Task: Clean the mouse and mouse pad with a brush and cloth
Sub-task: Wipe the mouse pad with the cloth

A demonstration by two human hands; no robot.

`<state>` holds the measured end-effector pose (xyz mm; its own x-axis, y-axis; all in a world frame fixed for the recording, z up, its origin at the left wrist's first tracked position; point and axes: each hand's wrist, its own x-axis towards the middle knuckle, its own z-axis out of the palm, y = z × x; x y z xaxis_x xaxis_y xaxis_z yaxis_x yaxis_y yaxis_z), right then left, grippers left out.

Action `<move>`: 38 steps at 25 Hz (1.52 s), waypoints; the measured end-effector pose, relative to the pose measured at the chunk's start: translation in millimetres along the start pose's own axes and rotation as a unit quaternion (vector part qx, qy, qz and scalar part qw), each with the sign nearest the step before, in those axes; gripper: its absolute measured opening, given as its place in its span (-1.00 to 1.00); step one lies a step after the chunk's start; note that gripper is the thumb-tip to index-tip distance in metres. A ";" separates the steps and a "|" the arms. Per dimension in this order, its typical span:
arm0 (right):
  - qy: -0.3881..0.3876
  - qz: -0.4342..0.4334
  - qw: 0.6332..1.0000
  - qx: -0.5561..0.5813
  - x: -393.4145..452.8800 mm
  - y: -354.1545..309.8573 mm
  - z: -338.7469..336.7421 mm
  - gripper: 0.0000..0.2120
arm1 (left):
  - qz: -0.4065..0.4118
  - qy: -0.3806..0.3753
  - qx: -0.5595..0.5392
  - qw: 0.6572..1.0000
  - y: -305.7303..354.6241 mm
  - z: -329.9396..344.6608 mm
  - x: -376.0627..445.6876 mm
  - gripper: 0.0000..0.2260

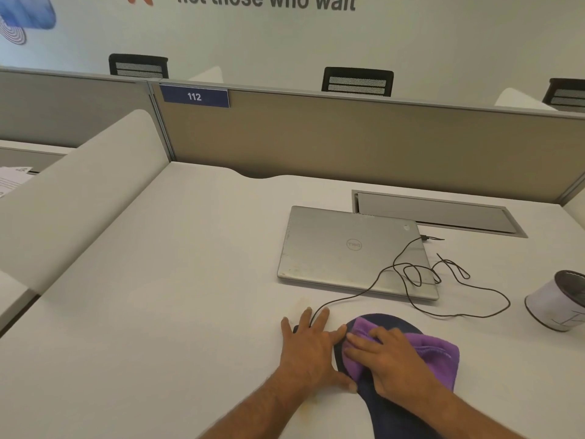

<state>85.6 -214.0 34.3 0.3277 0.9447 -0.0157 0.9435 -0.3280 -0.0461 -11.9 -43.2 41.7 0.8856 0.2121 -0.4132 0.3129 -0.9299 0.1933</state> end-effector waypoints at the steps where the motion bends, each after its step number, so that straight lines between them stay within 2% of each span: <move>1: 0.009 0.019 1.000 -0.005 6.0 0.6 -0.5 -0.50 | 0.000 0.002 -0.003 1.000 -0.7 0.9 0.3 -0.02; 4: 0.004 0.100 0.995 0.005 21.9 6.6 -3.3 -0.51 | 0.001 0.010 -0.007 1.000 -0.5 0.5 -0.9 -0.01; 6: 0.005 0.121 0.992 0.026 22.4 7.0 -4.4 -0.53 | -0.004 0.008 -0.007 1.000 0.0 -1.1 -1.3 0.01; 11: -0.020 -0.004 0.999 0.039 -8.7 -7.7 -3.6 -0.54 | -0.013 -0.002 -0.008 1.000 1.9 -5.0 -1.4 0.09; 16: -0.017 -0.015 1.000 -0.017 6.5 -3.6 1.7 -0.48 | -0.008 0.002 -0.013 1.000 2.3 -3.5 -1.4 0.09; 20: -0.006 0.048 0.998 -0.027 22.5 -0.3 -1.4 -0.47 | -0.009 0.004 -0.013 1.000 2.6 -4.4 -1.9 0.07; 23: -0.016 0.104 0.994 0.016 27.4 3.0 -3.5 -0.51 | -0.013 0.001 -0.016 1.000 2.4 -4.9 -1.6 0.08; 27: -0.017 0.007 0.999 0.037 -2.5 -3.0 0.9 -0.57 | -0.014 -0.001 -0.012 1.000 2.4 -4.0 -1.2 0.11; 30: -0.008 -0.013 0.999 0.033 -7.4 -4.1 2.1 -0.53 | -0.010 -0.004 -0.005 1.000 3.0 -3.9 -0.5 0.09; 34: -0.003 0.055 0.998 -0.009 17.6 7.5 2.1 -0.53 | -0.006 -0.006 0.000 1.000 1.9 -2.5 -0.7 0.06; 36: 0.008 0.118 0.993 0.020 28.8 22.9 -3.6 -0.51 | -0.007 -0.005 0.005 1.000 1.3 -0.9 0.1 0.04; 38: 0.028 0.158 0.982 0.096 33.3 35.1 -11.2 -0.54 | -0.004 -0.013 0.012 1.000 1.6 0.1 0.4 0.00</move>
<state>130.2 -194.0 43.3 0.6102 0.7922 -0.0040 0.7692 -0.5937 -0.2361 -11.0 -44.6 41.8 0.8735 0.2120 -0.4382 0.3116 -0.9351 0.1688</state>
